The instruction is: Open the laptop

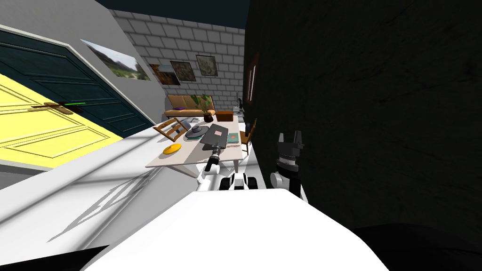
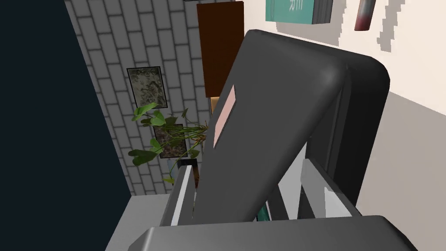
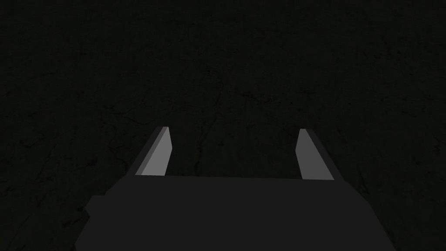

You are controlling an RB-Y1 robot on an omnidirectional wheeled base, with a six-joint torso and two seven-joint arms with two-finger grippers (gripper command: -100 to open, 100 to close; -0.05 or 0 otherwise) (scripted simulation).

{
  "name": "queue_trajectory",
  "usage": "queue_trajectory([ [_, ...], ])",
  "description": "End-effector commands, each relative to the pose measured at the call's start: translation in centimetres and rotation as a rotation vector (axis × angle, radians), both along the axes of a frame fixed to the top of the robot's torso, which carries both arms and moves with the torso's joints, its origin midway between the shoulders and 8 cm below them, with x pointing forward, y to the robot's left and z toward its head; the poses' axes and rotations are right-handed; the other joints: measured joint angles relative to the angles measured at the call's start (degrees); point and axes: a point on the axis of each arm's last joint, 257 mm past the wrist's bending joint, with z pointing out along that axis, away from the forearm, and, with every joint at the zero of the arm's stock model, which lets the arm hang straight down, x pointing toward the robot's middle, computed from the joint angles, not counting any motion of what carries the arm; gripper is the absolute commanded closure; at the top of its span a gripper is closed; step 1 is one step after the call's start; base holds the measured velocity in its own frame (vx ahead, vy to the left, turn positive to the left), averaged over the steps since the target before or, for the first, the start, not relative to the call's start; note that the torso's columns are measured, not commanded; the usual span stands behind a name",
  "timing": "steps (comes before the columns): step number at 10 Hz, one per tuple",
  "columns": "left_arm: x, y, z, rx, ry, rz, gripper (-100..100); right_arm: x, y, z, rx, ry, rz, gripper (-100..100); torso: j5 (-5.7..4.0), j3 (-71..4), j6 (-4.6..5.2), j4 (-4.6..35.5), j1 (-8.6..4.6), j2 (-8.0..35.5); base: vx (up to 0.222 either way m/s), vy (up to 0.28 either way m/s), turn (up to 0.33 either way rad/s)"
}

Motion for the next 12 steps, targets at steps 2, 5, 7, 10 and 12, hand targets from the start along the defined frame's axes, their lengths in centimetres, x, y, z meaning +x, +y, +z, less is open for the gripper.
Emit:
queue_trajectory([
  [2, 1.3, -0.2, 1.9, 0.008, 0.007, -0.005, -100, 0.0, 0.0, 0.0, 0.000, 0.000, 0.000, 0, -0.01, -0.1, -0.02, 0.0, 0.07, -0.2, -0.039, -0.015, 0.017],
  [5, 2.1, -0.3, 3.6, 0.009, 0.007, -0.009, -100, 0.0, 0.0, 0.0, 0.000, 0.000, 0.000, 0, 0.05, 0.0, -0.01, 0.0, 0.12, 0.0, -0.020, -0.002, 0.012],
  [7, 2.6, -0.4, 4.7, 0.009, 0.007, -0.012, -100, 0.0, 0.0, 0.0, 0.000, 0.000, 0.000, 0, 0.00, 0.0, -0.03, 0.1, 0.11, 0.0, -0.028, -0.002, 0.015],
  [10, 2.2, -0.3, 4.0, 0.009, 0.020, -0.010, 0, 0.0, 0.0, 0.0, 0.000, 0.000, 0.000, 0, -0.02, 0.0, -0.01, 0.1, 0.04, 0.0, -0.003, 0.000, 0.001],
  [12, 2.3, -0.3, 4.2, 0.009, 0.016, -0.010, 0, 0.0, 0.0, 0.0, 0.000, 0.000, 0.000, 0, 0.04, -0.1, -0.01, -0.1, 0.10, -0.1, 0.000, 0.000, 0.000],
])
